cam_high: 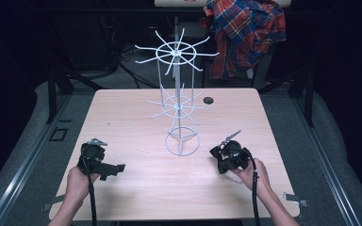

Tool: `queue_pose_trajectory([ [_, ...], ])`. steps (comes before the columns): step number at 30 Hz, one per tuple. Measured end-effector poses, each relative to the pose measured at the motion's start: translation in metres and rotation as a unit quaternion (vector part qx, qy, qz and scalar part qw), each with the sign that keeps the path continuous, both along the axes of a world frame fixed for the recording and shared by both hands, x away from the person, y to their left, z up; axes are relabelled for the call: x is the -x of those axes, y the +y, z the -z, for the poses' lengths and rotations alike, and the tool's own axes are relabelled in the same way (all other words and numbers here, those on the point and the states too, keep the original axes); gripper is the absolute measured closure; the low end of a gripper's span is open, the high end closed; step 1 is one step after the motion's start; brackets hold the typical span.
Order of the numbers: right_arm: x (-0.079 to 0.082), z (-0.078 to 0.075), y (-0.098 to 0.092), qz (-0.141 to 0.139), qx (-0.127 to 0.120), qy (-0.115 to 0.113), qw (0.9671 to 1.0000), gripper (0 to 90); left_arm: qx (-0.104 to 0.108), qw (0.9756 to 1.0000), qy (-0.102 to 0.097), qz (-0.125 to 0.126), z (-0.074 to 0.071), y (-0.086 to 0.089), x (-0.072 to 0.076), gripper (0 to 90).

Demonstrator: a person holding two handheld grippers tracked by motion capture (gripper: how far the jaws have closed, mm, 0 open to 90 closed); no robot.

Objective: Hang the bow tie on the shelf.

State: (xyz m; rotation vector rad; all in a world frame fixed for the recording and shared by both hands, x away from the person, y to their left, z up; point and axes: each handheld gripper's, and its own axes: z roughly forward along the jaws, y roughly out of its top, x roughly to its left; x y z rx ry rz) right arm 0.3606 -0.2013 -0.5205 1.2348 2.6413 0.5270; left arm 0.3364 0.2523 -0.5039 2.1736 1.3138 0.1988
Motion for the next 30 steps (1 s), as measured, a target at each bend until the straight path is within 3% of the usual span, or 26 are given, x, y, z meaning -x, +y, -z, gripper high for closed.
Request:
queue_pose_trajectory([
  [5, 0.003, -0.011, -0.007, 0.006, -0.019, -0.013, 0.9997, 79.0, -0.001, 1.0000, 0.000, 0.000, 0.000, 0.000, 0.000, 0.3],
  [10, 0.007, -0.022, -0.012, 0.008, -0.044, -0.048, 0.9978, 79.0, -0.002, 1.0000, 0.000, 0.004, 0.000, -0.001, -0.001, 0.3],
  [15, 0.009, -0.031, -0.012, -0.001, -0.042, -0.067, 0.9969, 79.0, -0.004, 1.0000, 0.002, 0.003, 0.000, -0.001, -0.001, 0.4],
  [30, 0.012, -0.043, -0.014, -0.008, -0.051, -0.087, 0.9948, 79.0, -0.003, 1.0000, -0.003, 0.002, 0.000, -0.002, 0.000, 0.4],
])
